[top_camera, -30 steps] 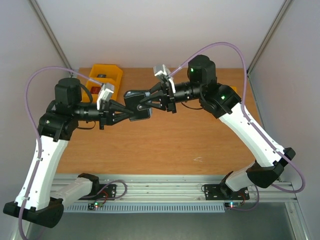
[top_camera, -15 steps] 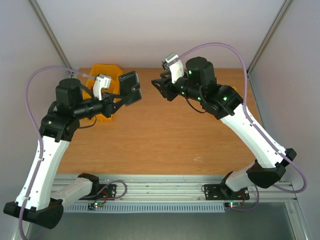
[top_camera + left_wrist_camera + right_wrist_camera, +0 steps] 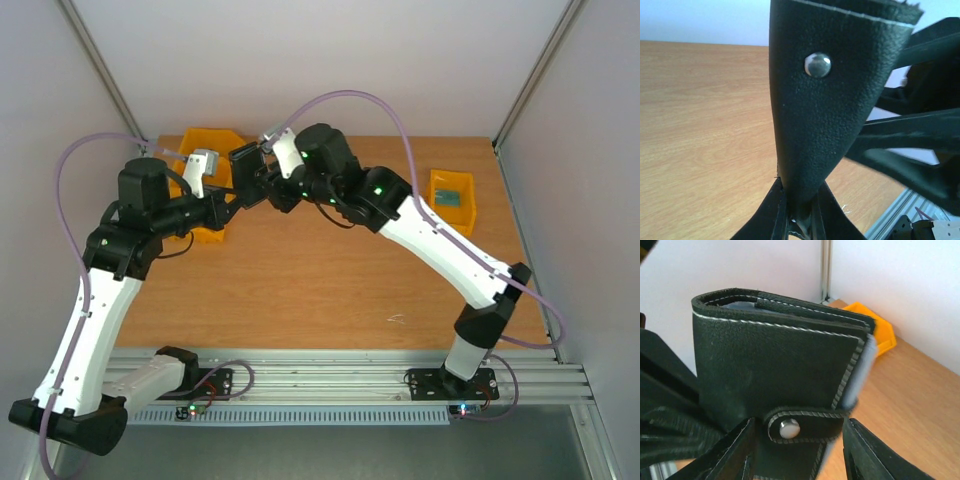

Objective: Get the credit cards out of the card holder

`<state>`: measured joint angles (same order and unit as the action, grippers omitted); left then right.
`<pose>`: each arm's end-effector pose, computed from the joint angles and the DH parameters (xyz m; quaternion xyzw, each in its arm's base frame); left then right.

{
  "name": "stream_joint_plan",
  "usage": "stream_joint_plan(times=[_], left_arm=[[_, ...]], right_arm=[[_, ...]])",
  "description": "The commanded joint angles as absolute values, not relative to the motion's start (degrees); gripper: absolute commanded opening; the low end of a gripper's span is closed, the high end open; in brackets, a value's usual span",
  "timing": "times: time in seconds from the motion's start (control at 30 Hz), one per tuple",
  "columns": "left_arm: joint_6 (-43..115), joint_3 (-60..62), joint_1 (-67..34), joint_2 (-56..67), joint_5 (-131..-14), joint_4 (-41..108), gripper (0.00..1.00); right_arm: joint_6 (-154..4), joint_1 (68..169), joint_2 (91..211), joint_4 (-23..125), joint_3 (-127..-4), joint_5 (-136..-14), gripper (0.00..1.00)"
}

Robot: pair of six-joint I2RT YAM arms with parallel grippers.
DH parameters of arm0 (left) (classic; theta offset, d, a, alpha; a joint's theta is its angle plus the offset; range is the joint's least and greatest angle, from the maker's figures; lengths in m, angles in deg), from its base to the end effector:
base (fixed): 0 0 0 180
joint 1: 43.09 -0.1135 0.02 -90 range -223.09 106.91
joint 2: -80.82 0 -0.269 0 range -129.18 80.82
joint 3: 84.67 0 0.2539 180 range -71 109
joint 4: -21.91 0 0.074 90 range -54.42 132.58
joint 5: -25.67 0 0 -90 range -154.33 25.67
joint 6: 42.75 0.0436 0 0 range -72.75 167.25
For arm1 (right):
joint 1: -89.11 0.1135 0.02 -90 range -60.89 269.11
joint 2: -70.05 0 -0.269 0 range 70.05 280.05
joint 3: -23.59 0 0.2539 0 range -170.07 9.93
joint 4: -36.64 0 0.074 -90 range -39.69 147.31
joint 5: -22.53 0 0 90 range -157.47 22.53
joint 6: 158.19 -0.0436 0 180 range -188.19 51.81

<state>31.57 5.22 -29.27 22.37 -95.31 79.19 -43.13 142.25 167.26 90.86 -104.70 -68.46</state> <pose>0.1851 -0.0686 0.4266 0.1286 0.8187 -0.3491 0.4373 0.2270 0.3040 0.4652 -0.5300 0.6446 0.1406 0.5327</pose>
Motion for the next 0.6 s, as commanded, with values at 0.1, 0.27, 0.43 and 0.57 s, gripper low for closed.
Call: stream_joint_plan(times=[0.1,0.27,0.43,0.57], left_arm=[[30.73,4.27,-29.65,23.08,-96.88,75.74,0.0],[31.16,4.07,-29.71,23.17,-97.23,75.43,0.0],[30.65,4.02,-29.8,22.91,-97.7,74.87,0.0],[30.47,4.04,-29.78,22.88,-97.73,74.9,0.0]], right_arm=[[-44.28,143.07,172.54,92.75,-111.74,-69.14,0.41],[-44.05,143.06,174.18,93.71,-112.29,-63.92,0.22],[-43.65,143.08,176.2,96.72,-114.19,-62.24,0.12],[-42.82,143.13,176.55,98.66,-114.33,-58.42,0.01]])
